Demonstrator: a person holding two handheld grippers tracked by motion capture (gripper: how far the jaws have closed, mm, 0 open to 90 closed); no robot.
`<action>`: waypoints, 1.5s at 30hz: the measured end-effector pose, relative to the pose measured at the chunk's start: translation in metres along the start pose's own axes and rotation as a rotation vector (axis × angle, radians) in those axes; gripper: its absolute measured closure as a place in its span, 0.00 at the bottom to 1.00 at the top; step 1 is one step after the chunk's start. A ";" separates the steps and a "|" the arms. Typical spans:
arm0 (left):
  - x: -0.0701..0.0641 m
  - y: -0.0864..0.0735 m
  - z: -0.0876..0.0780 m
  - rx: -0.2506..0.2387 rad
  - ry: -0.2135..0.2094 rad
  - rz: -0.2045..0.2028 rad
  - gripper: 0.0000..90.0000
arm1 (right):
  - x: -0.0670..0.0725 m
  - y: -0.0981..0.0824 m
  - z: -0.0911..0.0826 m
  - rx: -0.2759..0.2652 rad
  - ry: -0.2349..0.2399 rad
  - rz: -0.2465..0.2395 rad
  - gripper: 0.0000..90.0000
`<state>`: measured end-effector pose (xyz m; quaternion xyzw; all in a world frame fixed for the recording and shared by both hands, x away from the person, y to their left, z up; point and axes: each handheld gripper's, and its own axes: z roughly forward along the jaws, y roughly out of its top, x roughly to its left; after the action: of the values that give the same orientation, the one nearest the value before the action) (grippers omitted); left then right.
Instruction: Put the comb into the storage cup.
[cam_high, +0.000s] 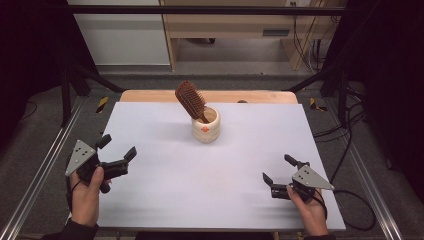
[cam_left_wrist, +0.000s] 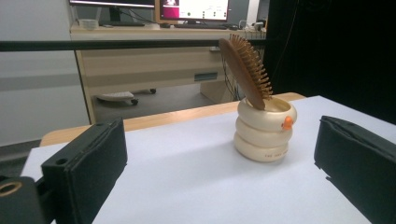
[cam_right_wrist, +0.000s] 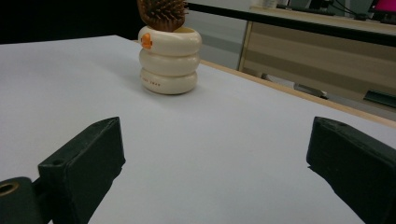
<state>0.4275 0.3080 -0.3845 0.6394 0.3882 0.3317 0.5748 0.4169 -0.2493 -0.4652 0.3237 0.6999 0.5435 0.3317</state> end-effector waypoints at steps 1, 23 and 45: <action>0.003 -0.001 -0.003 -0.001 -0.003 -0.001 0.03 | 0.000 -0.001 -0.001 -0.003 -0.001 0.002 0.05; 0.008 -0.036 -0.029 0.006 -0.018 0.050 0.03 | -0.005 -0.009 -0.008 -0.031 0.009 0.032 0.05; 0.002 -0.065 -0.026 -0.005 -0.053 0.028 0.03 | -0.002 -0.010 -0.006 -0.032 0.038 0.040 0.05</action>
<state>0.3982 0.3244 -0.4464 0.6521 0.3630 0.3234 0.5818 0.4127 -0.2560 -0.4734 0.3217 0.6908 0.5671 0.3125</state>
